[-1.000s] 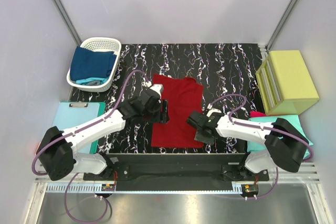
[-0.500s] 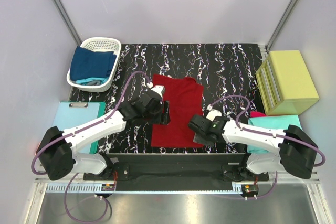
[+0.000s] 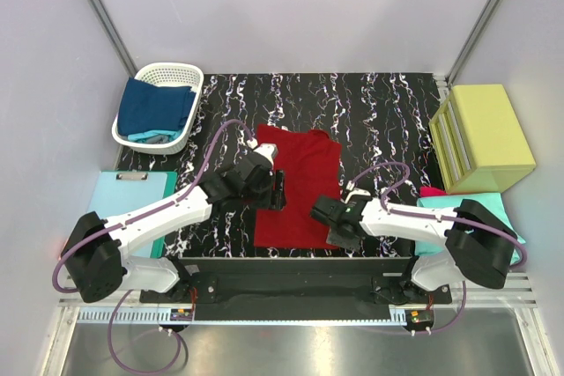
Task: Fold and stack the t-shirts
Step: Grab one side of the 2/3 rectangular tshirt with both arms
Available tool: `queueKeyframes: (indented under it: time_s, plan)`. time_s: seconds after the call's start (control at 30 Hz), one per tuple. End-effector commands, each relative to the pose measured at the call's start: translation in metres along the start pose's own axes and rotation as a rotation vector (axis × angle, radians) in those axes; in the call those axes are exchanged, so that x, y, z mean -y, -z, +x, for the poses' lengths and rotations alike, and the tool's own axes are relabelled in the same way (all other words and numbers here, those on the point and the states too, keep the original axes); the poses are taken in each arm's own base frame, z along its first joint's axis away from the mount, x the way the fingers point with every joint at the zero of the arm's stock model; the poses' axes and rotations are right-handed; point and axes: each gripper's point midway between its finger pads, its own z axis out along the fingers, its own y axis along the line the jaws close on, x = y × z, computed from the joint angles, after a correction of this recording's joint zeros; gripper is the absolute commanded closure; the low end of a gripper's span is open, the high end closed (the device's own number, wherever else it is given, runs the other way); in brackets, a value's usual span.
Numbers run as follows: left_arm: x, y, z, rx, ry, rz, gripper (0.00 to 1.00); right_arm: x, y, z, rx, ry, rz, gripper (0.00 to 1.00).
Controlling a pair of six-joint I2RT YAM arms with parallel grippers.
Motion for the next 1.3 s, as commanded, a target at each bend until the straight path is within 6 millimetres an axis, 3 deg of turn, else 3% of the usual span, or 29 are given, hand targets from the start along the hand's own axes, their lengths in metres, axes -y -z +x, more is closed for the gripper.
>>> queueKeyframes:
  time_s: [0.0,0.13,0.3,0.5,0.6,0.87,1.07,1.2,1.27]
  plan:
    - [0.002,0.001,-0.006,0.033,0.004,0.001,0.36,0.001,-0.007,0.007,-0.021,0.008,0.035,0.53]
    - [0.002,0.003,-0.006,0.034,0.007,0.000,0.37,0.002,-0.014,0.017,-0.068,0.025,0.055,0.61]
    - [0.000,0.003,-0.004,0.031,0.011,-0.004,0.37,0.006,-0.017,0.025,-0.101,0.023,0.076,0.84]
    - [-0.002,0.006,0.001,0.025,0.018,-0.008,0.38,0.007,-0.017,0.027,-0.112,0.014,0.078,0.95]
    - [-0.006,0.009,0.009,0.002,0.020,-0.020,0.39,0.010,-0.016,0.027,-0.112,0.012,0.083,0.97]
    - [-0.037,0.023,0.068,-0.140,0.050,-0.089,0.47,0.014,-0.012,0.026,-0.103,0.010,0.085,1.00]
    - [-0.043,0.041,0.096,-0.189,0.075,-0.066,0.50,0.011,-0.010,0.022,-0.096,0.027,0.081,1.00]
    - [-0.044,0.041,0.110,-0.215,0.078,-0.072,0.51,0.008,-0.010,0.020,-0.091,0.041,0.080,1.00]
    - [-0.044,0.034,0.116,-0.240,0.082,-0.081,0.57,0.005,-0.009,0.018,-0.084,0.050,0.076,1.00]
